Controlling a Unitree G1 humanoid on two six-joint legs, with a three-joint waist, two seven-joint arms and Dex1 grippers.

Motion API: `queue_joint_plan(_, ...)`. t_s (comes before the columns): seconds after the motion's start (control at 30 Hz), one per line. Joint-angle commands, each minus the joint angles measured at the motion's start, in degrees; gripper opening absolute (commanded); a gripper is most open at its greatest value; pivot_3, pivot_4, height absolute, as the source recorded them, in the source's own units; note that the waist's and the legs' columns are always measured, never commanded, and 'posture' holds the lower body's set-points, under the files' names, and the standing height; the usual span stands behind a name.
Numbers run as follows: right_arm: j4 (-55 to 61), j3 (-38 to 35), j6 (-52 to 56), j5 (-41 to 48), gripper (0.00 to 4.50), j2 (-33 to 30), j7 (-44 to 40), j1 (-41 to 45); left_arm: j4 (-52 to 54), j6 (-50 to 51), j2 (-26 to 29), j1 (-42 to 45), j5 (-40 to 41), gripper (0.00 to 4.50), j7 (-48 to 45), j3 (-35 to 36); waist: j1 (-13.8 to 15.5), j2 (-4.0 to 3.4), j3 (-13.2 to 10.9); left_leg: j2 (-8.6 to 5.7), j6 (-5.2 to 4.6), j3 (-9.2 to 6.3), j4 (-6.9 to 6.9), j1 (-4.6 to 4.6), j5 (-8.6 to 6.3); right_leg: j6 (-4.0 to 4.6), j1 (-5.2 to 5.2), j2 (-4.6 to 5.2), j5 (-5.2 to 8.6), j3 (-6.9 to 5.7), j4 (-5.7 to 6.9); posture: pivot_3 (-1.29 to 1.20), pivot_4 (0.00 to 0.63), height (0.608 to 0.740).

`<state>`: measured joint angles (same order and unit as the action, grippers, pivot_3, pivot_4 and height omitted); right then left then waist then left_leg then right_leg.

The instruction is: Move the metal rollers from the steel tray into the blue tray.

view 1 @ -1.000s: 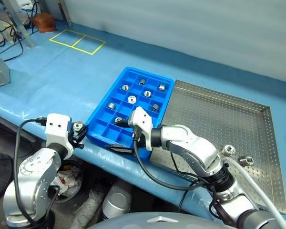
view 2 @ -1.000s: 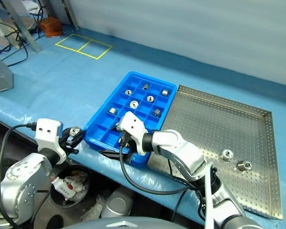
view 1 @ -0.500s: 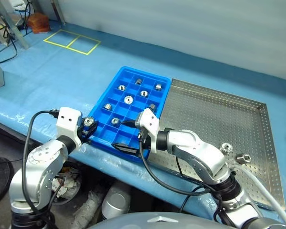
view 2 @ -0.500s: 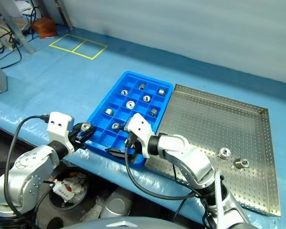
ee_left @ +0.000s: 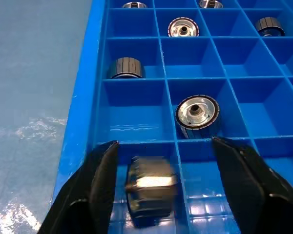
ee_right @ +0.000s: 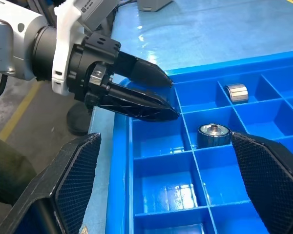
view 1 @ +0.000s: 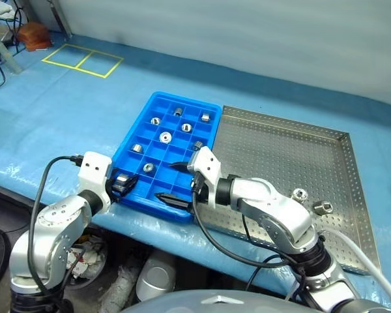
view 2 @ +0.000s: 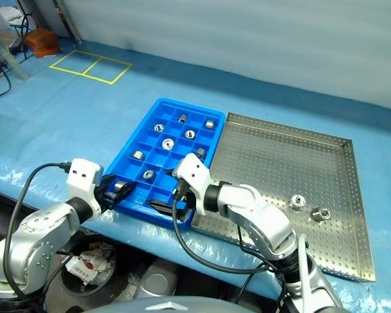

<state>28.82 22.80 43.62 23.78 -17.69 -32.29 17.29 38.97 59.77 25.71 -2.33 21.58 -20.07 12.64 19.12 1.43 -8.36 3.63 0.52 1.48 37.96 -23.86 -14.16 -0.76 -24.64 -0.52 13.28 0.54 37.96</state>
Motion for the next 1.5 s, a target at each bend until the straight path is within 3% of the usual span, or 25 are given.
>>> queue_joint_plan(0.03, 4.4, -2.3, 0.5, 1.2, 4.5, -0.1, 1.1, -0.9, 1.2, -0.8, 1.2, 2.4, 1.6, 4.47, -0.7, 1.9, -0.7, -0.01, 0.0, 0.0, 0.0, -0.01, 0.0, 0.0, 0.0, 0.04, 0.01, 0.0, 0.02, 0.0, 0.0, 0.35, 0.15, 0.74)
queue_joint_plan(0.2, 8.8, -5.1, 2.2, 1.9, 4.5, -0.9, 3.6, -4.1, 1.2, -2.9, 1.4, 7.9, 5.7, 4.47, -3.7, 2.2, -2.1, 0.0, 0.0, -0.02, 0.0, -0.03, 0.04, 0.01, 0.01, 0.1, 0.06, 0.02, 0.06, 0.0, -0.02, 0.31, 0.15, 0.74)
queue_joint_plan(0.37, 15.2, -10.3, 4.9, 2.9, 4.5, -2.1, 8.1, -9.3, -1.6, -4.9, 1.9, 13.8, 8.8, 4.47, -8.8, -3.3, -4.7, -0.01, 0.0, -0.06, -0.01, -0.07, 0.05, 0.0, 0.0, -0.02, 0.11, 0.03, -0.01, 0.02, -0.06, 0.24, 0.15, 0.74)
queue_joint_plan(0.67, 28.4, -21.2, 8.8, 3.5, 4.5, -3.5, 16.6, -26.4, -15.4, -11.6, 4.0, 25.2, 6.5, 4.47, -20.5, -19.1, -14.3, -0.07, 0.0, -0.1, -0.04, -0.12, 0.06, 0.04, 0.02, -0.01, 0.18, 0.03, -0.01, 0.12, -0.04, -0.01, 0.15, 0.74)
queue_joint_plan(0.9, 31.2, -23.6, 4.7, 3.6, 4.5, -2.6, 22.9, -37.9, -27.7, -19.3, 2.4, 32.9, 1.0, 4.47, -29.4, -31.2, -20.6, -0.1, 0.0, -0.07, -0.05, -0.05, 0.02, 0.24, 0.02, -0.07, 0.17, -0.08, -0.04, 0.31, 0.15, -0.13, 0.15, 0.74)
queue_joint_plan(1.23, 31.2, -21.0, -6.8, 4.9, 4.5, -5.2, 31.2, -46.9, -39.2, -26.4, -0.6, 37.6, -6.2, 4.47, -36.8, -39.5, -24.3, -0.11, 0.0, -0.11, -0.1, 0.25, 0.1, 0.3, 0.04, -0.09, 0.11, -0.06, -0.04, 0.69, 0.23, -0.22, 0.15, 0.74)
queue_joint_plan(1.5, 31.2, -19.5, -8.9, 6.2, 4.5, -7.4, 35.0, -46.4, -39.4, -28.7, -1.3, 35.6, -10.0, 4.47, -38.6, -42.7, -24.9, -0.12, 0.0, -0.1, -0.11, 0.33, 0.1, 0.34, 0.04, -0.24, 0.1, -0.07, -0.12, 0.81, 0.24, -0.22, 0.15, 0.74)
